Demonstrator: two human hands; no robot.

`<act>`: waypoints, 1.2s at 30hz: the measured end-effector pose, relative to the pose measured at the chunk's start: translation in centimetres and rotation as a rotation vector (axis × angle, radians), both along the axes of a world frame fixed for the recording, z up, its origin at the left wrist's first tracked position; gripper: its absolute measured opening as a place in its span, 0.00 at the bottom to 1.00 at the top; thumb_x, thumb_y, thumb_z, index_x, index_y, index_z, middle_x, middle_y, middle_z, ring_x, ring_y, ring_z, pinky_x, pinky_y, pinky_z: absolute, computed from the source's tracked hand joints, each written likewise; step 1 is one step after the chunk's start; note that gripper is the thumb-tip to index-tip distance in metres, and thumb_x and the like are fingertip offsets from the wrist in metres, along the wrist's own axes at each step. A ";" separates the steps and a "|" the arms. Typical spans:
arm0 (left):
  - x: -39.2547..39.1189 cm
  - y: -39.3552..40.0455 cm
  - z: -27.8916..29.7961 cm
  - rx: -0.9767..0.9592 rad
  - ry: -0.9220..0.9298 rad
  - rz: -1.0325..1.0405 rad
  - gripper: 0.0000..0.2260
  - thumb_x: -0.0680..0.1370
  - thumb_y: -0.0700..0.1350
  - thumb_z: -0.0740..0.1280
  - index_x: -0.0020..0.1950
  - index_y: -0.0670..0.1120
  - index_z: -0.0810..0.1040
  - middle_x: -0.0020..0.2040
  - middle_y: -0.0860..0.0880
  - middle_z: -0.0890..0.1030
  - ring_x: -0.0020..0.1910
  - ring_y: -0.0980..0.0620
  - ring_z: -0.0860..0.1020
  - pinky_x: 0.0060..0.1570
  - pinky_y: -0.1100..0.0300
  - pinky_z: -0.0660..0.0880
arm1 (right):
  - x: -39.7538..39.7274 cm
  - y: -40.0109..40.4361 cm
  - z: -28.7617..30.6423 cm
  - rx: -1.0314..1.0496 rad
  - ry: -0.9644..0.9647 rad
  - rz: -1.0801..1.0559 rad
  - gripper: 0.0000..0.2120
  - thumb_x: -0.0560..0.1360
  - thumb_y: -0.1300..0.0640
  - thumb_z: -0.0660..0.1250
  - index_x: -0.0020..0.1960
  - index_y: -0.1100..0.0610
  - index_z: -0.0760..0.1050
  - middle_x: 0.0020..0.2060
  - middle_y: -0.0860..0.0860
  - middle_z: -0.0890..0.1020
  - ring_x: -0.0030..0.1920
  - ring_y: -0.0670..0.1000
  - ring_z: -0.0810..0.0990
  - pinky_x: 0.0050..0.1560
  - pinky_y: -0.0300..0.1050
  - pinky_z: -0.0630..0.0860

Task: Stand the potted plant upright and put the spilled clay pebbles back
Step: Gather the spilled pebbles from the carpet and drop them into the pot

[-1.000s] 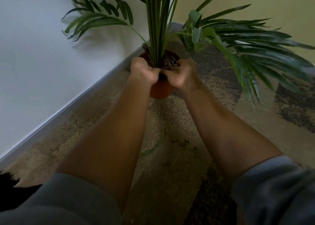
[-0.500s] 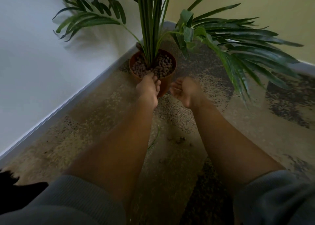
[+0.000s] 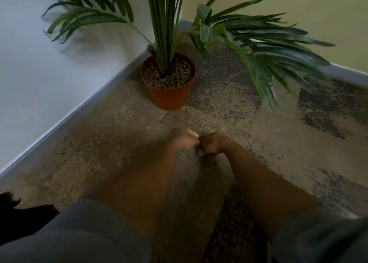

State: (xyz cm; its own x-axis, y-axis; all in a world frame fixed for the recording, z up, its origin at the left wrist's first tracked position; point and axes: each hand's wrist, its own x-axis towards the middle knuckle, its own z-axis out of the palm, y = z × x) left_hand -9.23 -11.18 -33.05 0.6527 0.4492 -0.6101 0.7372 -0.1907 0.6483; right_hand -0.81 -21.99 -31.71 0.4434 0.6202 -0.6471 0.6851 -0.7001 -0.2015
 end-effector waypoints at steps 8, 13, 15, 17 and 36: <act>-2.2 -1.1 -2.1 0.154 0.141 -0.285 0.10 0.70 0.41 0.74 0.42 0.55 0.77 0.51 0.48 0.81 0.52 0.46 0.79 0.59 0.48 0.76 | -0.6 -2.5 -2.2 0.072 0.034 -0.059 0.31 0.64 0.57 0.80 0.65 0.53 0.74 0.64 0.54 0.72 0.62 0.57 0.74 0.59 0.47 0.76; -2.6 -1.5 -2.4 0.283 0.132 -0.333 0.07 0.73 0.39 0.72 0.44 0.51 0.80 0.51 0.47 0.82 0.53 0.47 0.80 0.58 0.49 0.77 | -0.4 -3.2 -2.5 0.178 0.085 -0.064 0.20 0.64 0.62 0.79 0.55 0.55 0.81 0.57 0.53 0.77 0.56 0.53 0.76 0.48 0.42 0.73; -2.6 -1.5 -2.4 0.297 0.142 -0.342 0.06 0.74 0.39 0.71 0.45 0.50 0.80 0.52 0.46 0.82 0.53 0.46 0.80 0.59 0.49 0.77 | -0.4 -3.4 -2.7 0.221 0.081 -0.078 0.18 0.65 0.61 0.79 0.54 0.56 0.81 0.56 0.52 0.78 0.54 0.52 0.76 0.49 0.41 0.71; -2.7 -1.5 -2.1 0.309 0.152 -0.357 0.05 0.74 0.41 0.71 0.44 0.51 0.81 0.52 0.47 0.83 0.53 0.46 0.80 0.59 0.50 0.77 | -0.4 -3.6 -2.9 0.255 0.082 -0.106 0.17 0.66 0.61 0.78 0.54 0.56 0.82 0.56 0.53 0.79 0.53 0.51 0.76 0.49 0.40 0.70; -4.5 -1.8 -1.6 0.029 0.511 -0.582 0.16 0.74 0.42 0.73 0.62 0.42 0.80 0.55 0.44 0.83 0.56 0.49 0.81 0.62 0.51 0.76 | -2.6 -0.7 -3.0 0.087 -0.063 -0.051 0.12 0.76 0.58 0.67 0.57 0.60 0.79 0.55 0.57 0.81 0.54 0.55 0.79 0.57 0.46 0.76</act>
